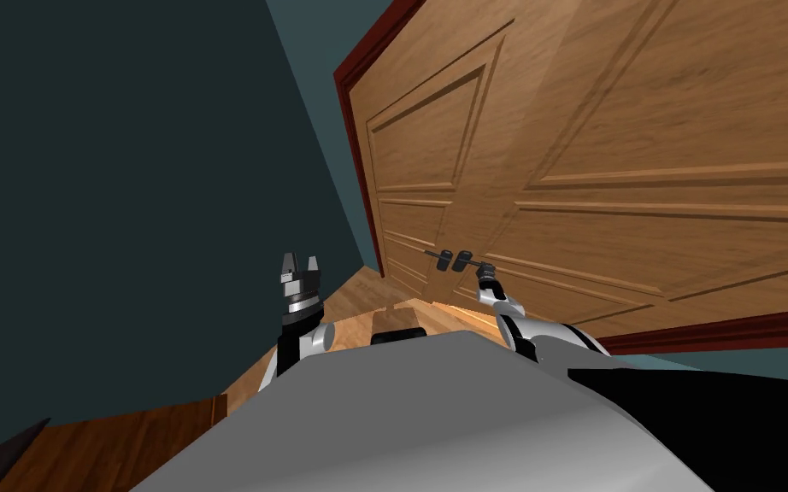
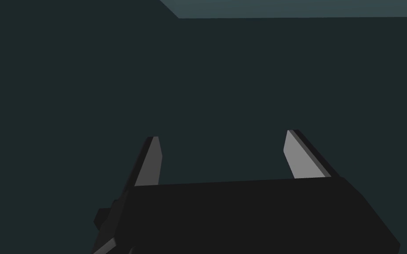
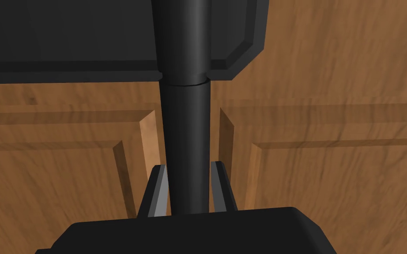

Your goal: Pull the door open

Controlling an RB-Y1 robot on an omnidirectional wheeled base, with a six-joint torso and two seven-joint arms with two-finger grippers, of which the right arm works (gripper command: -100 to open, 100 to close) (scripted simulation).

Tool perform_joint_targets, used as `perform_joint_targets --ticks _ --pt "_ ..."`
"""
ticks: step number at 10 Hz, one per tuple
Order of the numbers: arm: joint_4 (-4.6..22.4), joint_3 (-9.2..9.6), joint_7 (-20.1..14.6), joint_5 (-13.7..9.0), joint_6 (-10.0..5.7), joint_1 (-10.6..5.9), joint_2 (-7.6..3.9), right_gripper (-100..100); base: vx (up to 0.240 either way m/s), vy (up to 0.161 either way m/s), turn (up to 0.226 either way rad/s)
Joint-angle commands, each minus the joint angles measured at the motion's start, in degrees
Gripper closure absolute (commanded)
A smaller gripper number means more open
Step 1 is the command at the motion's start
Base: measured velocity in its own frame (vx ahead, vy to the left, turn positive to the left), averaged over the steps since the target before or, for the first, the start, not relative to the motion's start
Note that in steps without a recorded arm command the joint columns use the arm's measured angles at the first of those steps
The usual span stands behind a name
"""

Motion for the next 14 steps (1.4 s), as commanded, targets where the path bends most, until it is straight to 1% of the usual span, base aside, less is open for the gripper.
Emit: perform_joint_targets --ticks 1,5,6,7,8,9,10,11,13,14 --pt "-1.02 0.94 -0.61 0.46 0.63 0.59 0.46 100 -0.259 0.002 0.08" --pt "-2.6 4.35 -2.48 2.06 0.93 -0.79 1.57 100 -0.235 0.006 0.079" --pt "-2.6 4.35 -2.48 2.06 0.93 -0.79 1.57 100 -0.164 -0.001 0.058" --pt "-2.32 4.08 -2.47 1.95 0.95 -0.55 1.34 100 -0.062 0.007 0.001" --pt "-2.97 5.14 -2.94 2.43 1.26 -0.59 1.72 100 -0.162 -0.018 0.049" --pt "-3.2 5.65 -3.23 2.67 1.26 -0.71 1.84 100 -0.23 -0.067 0.083" --pt "-3.2 5.65 -3.23 2.67 1.26 -0.71 1.84 100 -0.153 -0.052 0.051" --pt "-3.73 6.86 -3.91 3.21 1.25 -0.99 2.13 100 -0.187 -0.019 0.066" --pt "-4.45 8.49 -4.83 3.95 1.24 -1.36 2.52 100 -0.244 -0.021 0.082" --pt "-4.59 8.81 -5.01 4.1 1.23 -1.43 2.6 100 -0.233 -0.022 0.05"
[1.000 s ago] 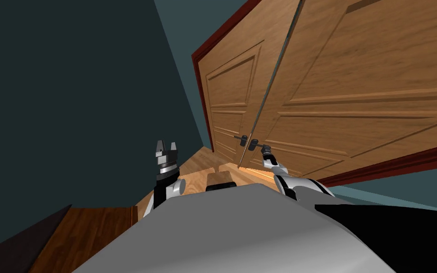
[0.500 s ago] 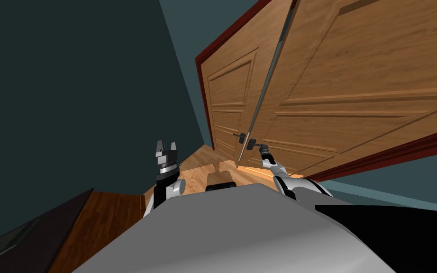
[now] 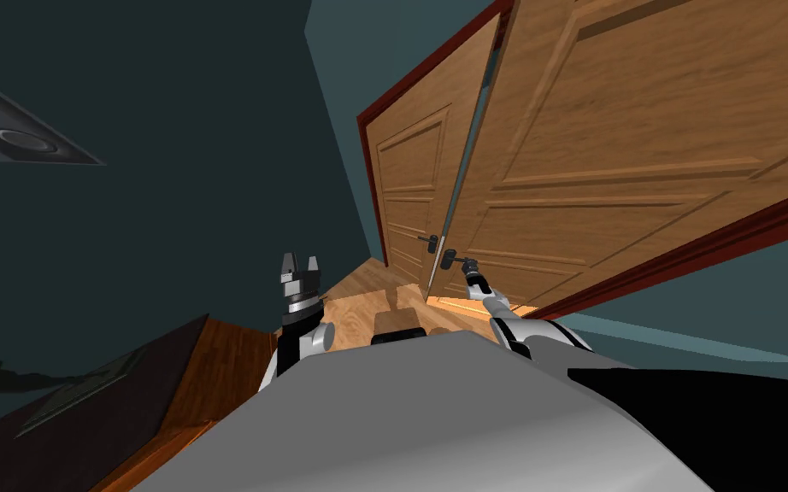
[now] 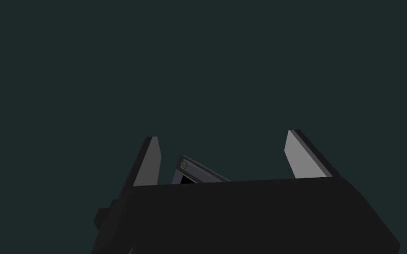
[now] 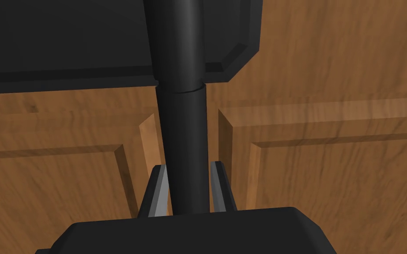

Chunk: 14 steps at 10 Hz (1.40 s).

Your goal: Pull the door open

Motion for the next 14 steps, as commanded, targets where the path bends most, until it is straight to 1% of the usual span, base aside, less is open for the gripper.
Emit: perform_joint_targets --ticks 1,2,4,5,6,7,9,10,11,14 --pt "2.13 1.08 -0.78 0.43 -1.2 -1.14 0.18 100 -0.127 -0.023 0.019" --pt "1.62 2.24 -1.43 0.95 -1.21 -1.41 0.46 100 -0.162 -0.041 0.048" --pt "1.12 3.37 -2.07 1.47 -1.22 -1.66 0.73 100 -0.229 -0.045 0.079" --pt "0.39 2.41 -1.7 1.07 -0.78 -0.89 0.13 100 -0.092 -0.029 0.015" --pt "-0.3 3.43 -2.27 1.47 -0.51 -0.68 0.37 100 -0.138 -0.016 0.036" --pt "-0.41 3.71 -2.45 1.58 -0.53 -0.69 0.42 100 -0.201 -0.049 0.056" --pt "-1.01 5.13 -3.32 2.14 -0.65 -0.77 0.62 100 -0.203 -0.079 0.074" --pt "-1.01 5.13 -3.32 2.14 -0.65 -0.77 0.62 100 -0.132 -0.035 0.045" --pt "-1.67 6.71 -4.29 2.76 -0.78 -0.85 0.84 100 -0.17 -0.035 0.057" --pt "-2.61 8.98 -5.68 3.65 -0.97 -0.97 1.15 100 -0.244 -0.083 0.095"
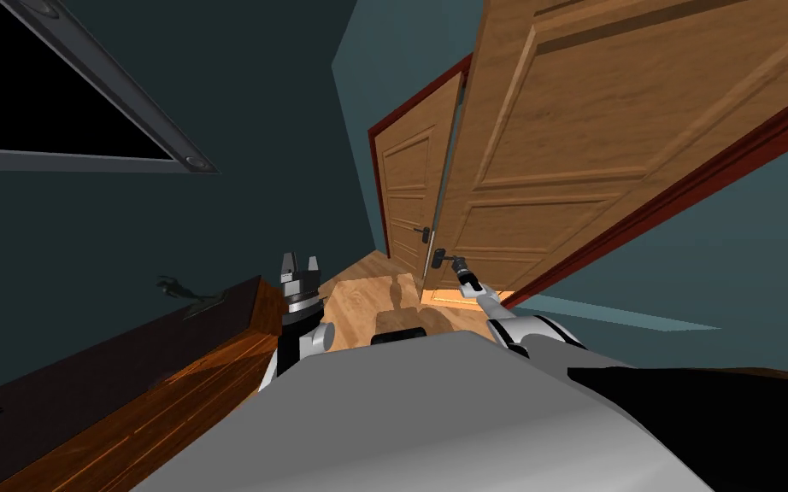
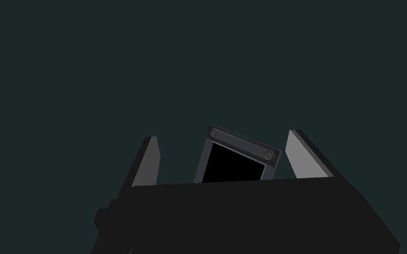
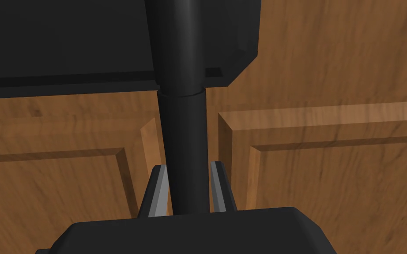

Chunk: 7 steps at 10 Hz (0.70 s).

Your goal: Pull the door open

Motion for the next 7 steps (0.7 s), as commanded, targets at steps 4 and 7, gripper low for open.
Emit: perform_joint_targets --ticks 4,7 --pt "-1.97 2.19 -1.34 0.78 0.23 0.92 0.24 100 -0.166 -0.052 0.036" --pt "-2.64 3.65 -2.28 1.29 -0.06 1.0 0.26 100 -0.182 -0.074 0.069"
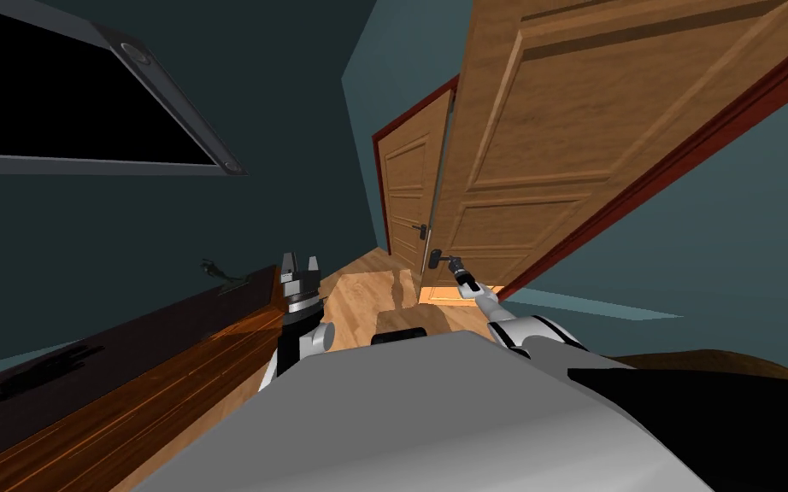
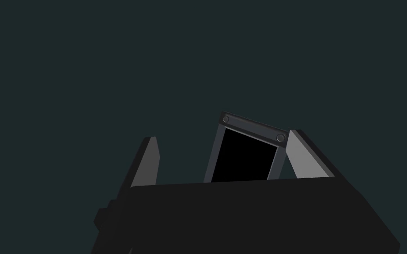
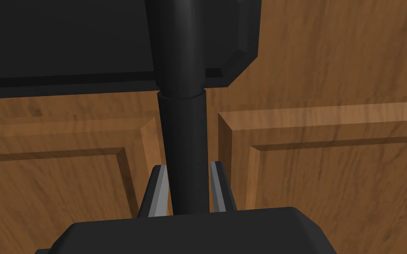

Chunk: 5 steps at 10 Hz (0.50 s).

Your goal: Pull the door open

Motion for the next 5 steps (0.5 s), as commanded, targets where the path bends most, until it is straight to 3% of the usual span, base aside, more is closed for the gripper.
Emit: perform_joint_targets --ticks 1,5 --pt "-1.3 1.8 -0.94 0.63 -0.14 0.33 0.38 100 -0.16 -0.063 0.057" --pt "-2.47 4.36 -2.58 1.52 -0.64 0.47 0.41 100 -0.206 -0.083 0.071"
